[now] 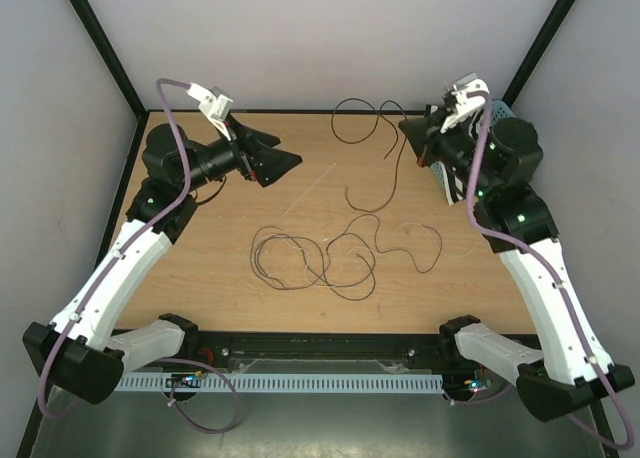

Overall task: Zip-tie the wires
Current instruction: Pick up the cable at the center of the board, then straighten the cable at the center of the board.

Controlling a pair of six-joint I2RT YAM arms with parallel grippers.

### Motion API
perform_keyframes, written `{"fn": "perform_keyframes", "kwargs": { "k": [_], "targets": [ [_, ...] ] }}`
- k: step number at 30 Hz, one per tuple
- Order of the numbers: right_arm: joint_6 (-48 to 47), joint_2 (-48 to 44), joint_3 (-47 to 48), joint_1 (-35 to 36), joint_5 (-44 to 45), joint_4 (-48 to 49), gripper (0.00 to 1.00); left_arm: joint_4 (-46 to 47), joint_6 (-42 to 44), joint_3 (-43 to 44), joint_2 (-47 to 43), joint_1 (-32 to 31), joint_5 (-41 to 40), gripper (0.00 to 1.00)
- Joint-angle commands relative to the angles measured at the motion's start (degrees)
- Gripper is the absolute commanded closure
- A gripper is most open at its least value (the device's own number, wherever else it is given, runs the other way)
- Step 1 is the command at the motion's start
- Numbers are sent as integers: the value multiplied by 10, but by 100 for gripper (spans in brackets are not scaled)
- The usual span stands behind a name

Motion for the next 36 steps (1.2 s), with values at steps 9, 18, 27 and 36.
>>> {"fn": "perform_keyframes", "kwargs": {
  "k": [9, 18, 27, 36],
  "targets": [
    [67, -117, -27, -1, -65, -27, 100, 134, -30, -41, -13, -25, 116, 2],
    [168, -111, -41, 0, -160, 14, 100, 245, 54, -82, 31, -111, 169, 26],
    [211, -101, -59, 0, -229, 60, 100, 553, -43, -136, 125, -114, 112, 45],
    [256, -102, -84, 0, -265, 113, 100, 568, -31, -86, 170, -154, 117, 44]
  ]
}}
